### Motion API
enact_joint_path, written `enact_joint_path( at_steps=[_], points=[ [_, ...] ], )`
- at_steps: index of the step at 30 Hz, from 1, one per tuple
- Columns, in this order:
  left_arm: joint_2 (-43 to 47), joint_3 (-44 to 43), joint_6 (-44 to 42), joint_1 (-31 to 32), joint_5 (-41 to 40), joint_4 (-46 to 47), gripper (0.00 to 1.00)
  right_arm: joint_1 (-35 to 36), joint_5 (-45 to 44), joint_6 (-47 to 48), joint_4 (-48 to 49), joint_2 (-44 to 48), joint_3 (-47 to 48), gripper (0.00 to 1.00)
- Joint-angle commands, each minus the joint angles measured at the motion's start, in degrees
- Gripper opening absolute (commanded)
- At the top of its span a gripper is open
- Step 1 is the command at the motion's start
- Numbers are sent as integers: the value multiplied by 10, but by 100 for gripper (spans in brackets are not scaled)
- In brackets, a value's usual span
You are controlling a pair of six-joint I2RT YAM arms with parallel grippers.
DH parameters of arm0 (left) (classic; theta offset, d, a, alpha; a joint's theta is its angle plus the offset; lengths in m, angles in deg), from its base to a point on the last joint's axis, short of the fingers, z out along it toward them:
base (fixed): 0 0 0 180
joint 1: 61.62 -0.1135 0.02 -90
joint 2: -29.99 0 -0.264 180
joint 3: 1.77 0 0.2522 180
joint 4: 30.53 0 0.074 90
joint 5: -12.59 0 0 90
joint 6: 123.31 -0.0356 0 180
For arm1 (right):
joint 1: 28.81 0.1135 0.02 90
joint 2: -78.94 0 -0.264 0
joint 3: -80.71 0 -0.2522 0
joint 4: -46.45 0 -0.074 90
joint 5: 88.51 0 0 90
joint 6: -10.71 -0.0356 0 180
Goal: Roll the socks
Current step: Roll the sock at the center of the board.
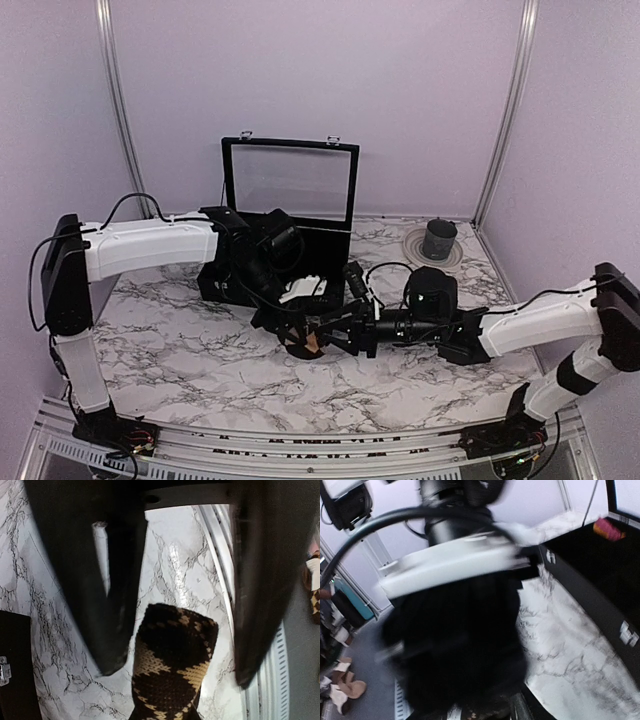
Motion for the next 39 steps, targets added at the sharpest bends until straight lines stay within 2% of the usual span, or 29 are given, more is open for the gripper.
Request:
enact_joint_path(
  at_steps=[1,6,10,20,30,36,39],
  points=[
    [-50,-92,-3,-33,222,-200,0,50,-134,225,-104,100,3,44],
    [-115,-173,-65,-40,303,-348,0,89,-153,366,-234,174,43,44],
    [-121,-179,-45,-40,300,-341,0,96,-157,403,-291,186,85,44],
    [-117,-174,-20,-40,300,-326,0,103,-95,378,-286,110,115,41],
    [-126,-186,-88,-39,338,-400,1,112,-136,386,-277,84,105,34],
    [-142,-200,-125,-38,361,-449,2,146,-205,427,-284,69,118,46],
    [-140,-199,-125,-39,362,-449,2,152,-222,434,-284,60,128,46]
  ],
)
